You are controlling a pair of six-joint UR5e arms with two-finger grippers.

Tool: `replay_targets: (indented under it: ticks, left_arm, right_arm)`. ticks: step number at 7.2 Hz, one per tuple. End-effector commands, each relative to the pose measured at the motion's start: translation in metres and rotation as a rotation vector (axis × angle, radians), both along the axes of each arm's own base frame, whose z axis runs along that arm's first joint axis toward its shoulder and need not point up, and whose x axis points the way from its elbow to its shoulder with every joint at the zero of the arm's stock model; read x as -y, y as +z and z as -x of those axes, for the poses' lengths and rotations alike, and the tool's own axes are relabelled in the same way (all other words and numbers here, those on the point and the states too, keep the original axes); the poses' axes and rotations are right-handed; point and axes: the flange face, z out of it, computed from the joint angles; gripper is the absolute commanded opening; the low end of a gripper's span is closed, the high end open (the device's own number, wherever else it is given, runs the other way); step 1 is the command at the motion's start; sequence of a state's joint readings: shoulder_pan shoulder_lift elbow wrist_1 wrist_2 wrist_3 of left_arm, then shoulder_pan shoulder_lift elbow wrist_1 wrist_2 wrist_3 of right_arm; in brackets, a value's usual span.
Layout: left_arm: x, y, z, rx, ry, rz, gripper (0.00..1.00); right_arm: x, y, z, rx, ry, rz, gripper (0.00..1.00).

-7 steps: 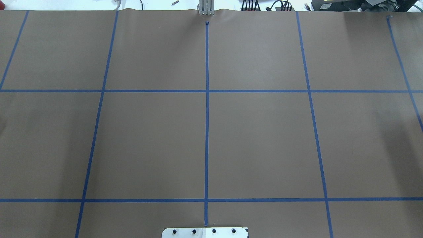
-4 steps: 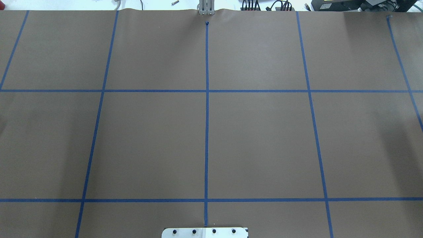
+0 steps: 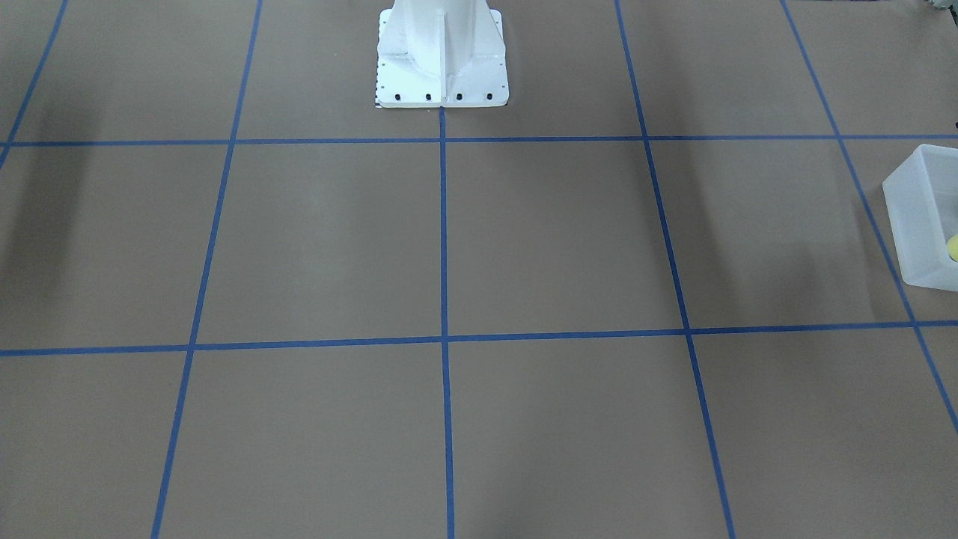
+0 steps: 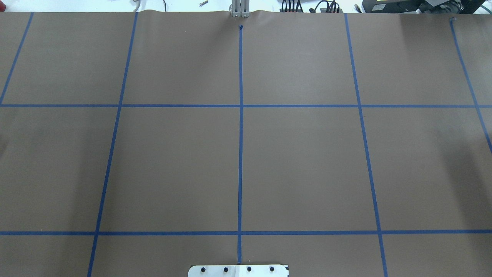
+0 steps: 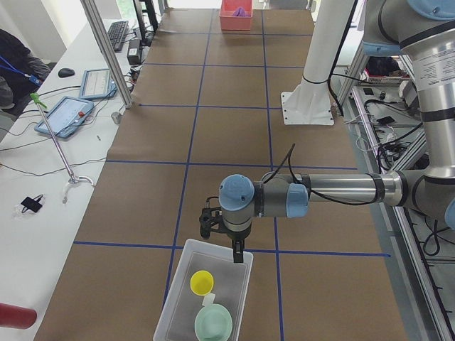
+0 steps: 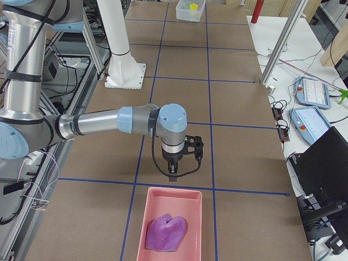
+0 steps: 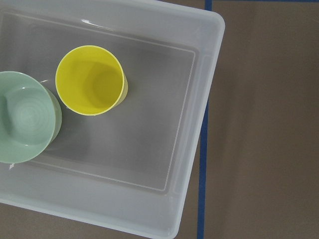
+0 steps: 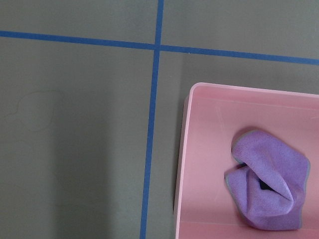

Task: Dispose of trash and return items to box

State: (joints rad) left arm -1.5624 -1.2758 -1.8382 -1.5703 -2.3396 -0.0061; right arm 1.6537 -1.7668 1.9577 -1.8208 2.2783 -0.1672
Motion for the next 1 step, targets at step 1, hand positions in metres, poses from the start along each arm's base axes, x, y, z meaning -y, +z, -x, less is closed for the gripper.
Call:
replay_targets:
  ticks: [1]
  left_arm:
    - [0.0002,-0.0006,0.0003,0.000,-0.001,0.000,0.98]
  right_arm:
    - [-0.0013,-0.0102,0.0002,0.000,0.000,-0.021,1.00]
